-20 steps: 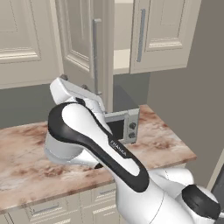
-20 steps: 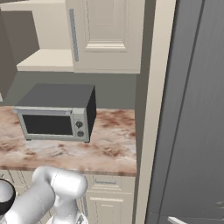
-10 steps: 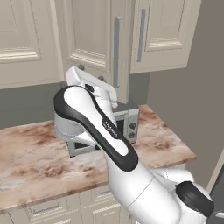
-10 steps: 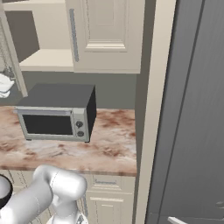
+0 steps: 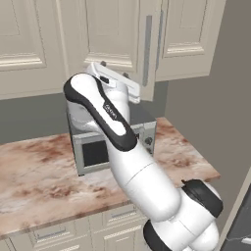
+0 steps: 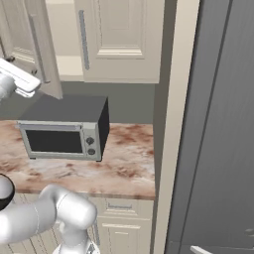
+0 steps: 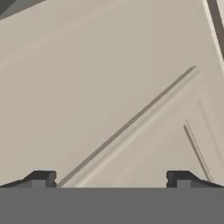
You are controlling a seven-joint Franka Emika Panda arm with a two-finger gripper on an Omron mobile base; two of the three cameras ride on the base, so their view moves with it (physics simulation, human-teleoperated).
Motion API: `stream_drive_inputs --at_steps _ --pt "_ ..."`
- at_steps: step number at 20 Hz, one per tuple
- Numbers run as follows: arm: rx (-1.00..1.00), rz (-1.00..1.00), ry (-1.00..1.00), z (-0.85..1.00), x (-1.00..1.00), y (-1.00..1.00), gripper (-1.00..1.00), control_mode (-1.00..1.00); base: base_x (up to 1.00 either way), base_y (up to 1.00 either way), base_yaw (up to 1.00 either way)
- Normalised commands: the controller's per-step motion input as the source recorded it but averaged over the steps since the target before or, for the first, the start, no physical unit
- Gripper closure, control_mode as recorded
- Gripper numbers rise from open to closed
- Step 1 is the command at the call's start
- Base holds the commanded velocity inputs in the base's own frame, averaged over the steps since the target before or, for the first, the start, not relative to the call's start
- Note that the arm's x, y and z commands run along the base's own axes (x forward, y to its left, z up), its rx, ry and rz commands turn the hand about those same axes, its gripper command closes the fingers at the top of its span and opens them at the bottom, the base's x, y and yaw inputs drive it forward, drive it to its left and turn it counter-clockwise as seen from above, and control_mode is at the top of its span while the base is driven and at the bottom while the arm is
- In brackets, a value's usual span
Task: Open the cabinet and move the ladle to the pot. Then close the cabinet.
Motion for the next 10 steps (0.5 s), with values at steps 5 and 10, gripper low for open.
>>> stream_drive_inputs --at_steps 5,10 --pt "0.01 -0.16 0.01 -0.12 1.00 -0.07 -1.00 -1.00 0.00 0.00 0.00" --pt "0.01 -0.08 0.01 -0.09 1.00 -0.14 -1.00 -1.00 0.00 0.00 0.00"
